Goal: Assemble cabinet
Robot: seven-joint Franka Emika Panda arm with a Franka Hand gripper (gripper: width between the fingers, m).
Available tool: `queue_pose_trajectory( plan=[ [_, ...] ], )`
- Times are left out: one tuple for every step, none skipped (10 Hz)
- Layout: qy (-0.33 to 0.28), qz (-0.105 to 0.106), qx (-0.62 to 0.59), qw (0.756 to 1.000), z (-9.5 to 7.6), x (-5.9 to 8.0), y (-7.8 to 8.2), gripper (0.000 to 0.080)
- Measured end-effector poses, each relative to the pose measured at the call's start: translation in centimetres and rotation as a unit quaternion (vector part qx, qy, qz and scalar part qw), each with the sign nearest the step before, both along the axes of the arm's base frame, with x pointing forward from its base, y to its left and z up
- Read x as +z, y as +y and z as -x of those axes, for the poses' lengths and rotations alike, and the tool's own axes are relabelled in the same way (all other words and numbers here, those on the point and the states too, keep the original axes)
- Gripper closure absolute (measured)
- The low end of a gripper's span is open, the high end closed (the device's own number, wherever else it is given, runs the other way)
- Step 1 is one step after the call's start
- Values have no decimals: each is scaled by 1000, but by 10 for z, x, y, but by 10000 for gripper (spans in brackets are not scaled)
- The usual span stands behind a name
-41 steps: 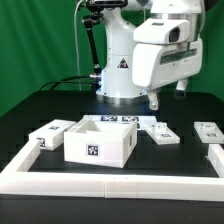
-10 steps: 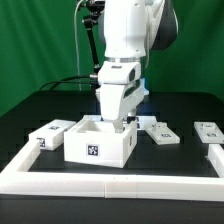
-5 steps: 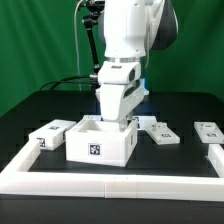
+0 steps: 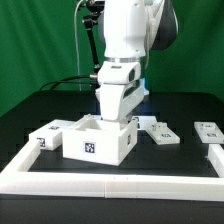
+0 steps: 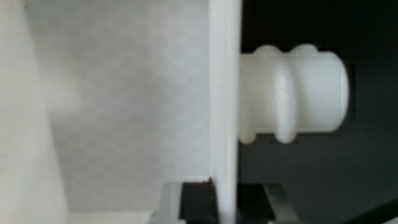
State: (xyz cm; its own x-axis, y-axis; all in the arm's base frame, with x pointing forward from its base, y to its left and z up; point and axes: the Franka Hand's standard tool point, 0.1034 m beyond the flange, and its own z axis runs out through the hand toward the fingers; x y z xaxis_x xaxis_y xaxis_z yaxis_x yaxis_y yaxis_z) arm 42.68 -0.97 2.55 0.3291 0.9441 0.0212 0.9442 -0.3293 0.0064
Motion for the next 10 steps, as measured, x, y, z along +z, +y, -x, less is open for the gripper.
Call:
queue_pose_trajectory(
  plan=[
    [0,0,0,1000,0,0,0,765],
    [4,1,6,1000,-1,0,1,765],
    [7,2,18,1000,-8,2,6,765],
    [9,3,36,999,-16,1,12,765],
    [6,3,54,999,-27,0,21,765],
    [0,5,73,997,-34,0,32,765],
    [-2,7,88,996,-37,0,44,765],
    [-2,7,88,996,-37,0,41,765],
    [-2,7,85,996,-37,0,40,765],
    [-2,7,85,996,-37,0,40,765]
  ],
)
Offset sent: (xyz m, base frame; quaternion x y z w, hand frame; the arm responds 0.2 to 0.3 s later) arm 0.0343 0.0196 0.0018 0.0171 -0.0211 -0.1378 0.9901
